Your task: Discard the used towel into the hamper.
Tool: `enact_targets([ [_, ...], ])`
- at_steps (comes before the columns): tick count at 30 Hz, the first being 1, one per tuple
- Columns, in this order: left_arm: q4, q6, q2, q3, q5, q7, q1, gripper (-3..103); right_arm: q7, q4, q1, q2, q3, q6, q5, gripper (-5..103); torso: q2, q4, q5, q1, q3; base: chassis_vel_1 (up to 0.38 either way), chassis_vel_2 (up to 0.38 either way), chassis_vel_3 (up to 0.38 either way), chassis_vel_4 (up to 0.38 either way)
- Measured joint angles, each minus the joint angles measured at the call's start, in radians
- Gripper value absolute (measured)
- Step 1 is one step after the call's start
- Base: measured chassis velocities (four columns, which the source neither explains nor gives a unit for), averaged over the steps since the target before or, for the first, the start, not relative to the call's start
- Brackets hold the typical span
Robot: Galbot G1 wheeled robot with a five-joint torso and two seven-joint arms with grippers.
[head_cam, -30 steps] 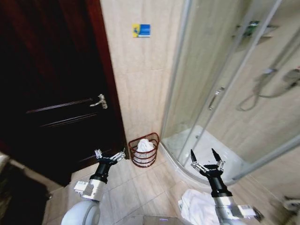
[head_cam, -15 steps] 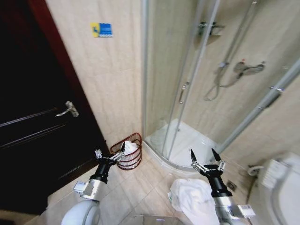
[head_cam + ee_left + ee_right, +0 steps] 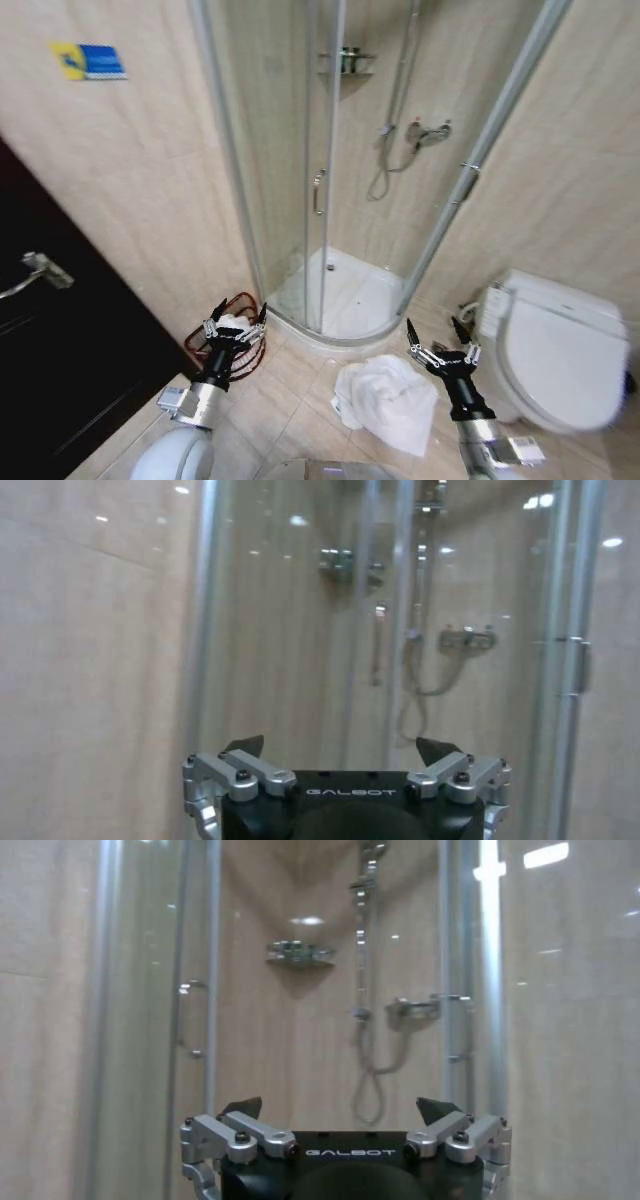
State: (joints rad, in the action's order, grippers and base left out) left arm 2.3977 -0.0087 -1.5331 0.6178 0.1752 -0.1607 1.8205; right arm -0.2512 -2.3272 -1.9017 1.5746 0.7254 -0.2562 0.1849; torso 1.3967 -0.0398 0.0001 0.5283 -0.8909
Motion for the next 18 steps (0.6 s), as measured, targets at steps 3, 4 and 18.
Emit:
enact_targets([
  [3,0.000,0.000,0.000,0.000,0.000,0.000,0.000,99,0.000,0.000,0.000,0.000,0.000,0.000,0.000,100,-0.002,0.0002,-0.0001,-0.001,0.001,-0.134,-0.126,-0.134,-0.150],
  [4,0.000,0.000,0.000,0.000,0.000,0.000,0.000,99,0.000,0.000,0.000,0.000,0.000,0.000,0.000,100,-0.004,0.0002,-0.0001,-0.002,0.002,-0.156,-0.132,-0.117,-0.144],
  [18,0.000,0.000,0.000,0.000,0.000,0.000,0.000,99,0.000,0.000,0.000,0.000,0.000,0.000,0.000,100,-0.022,0.0004,0.0000,-0.011,0.011,-0.101,-0.106,-0.104,-0.102],
])
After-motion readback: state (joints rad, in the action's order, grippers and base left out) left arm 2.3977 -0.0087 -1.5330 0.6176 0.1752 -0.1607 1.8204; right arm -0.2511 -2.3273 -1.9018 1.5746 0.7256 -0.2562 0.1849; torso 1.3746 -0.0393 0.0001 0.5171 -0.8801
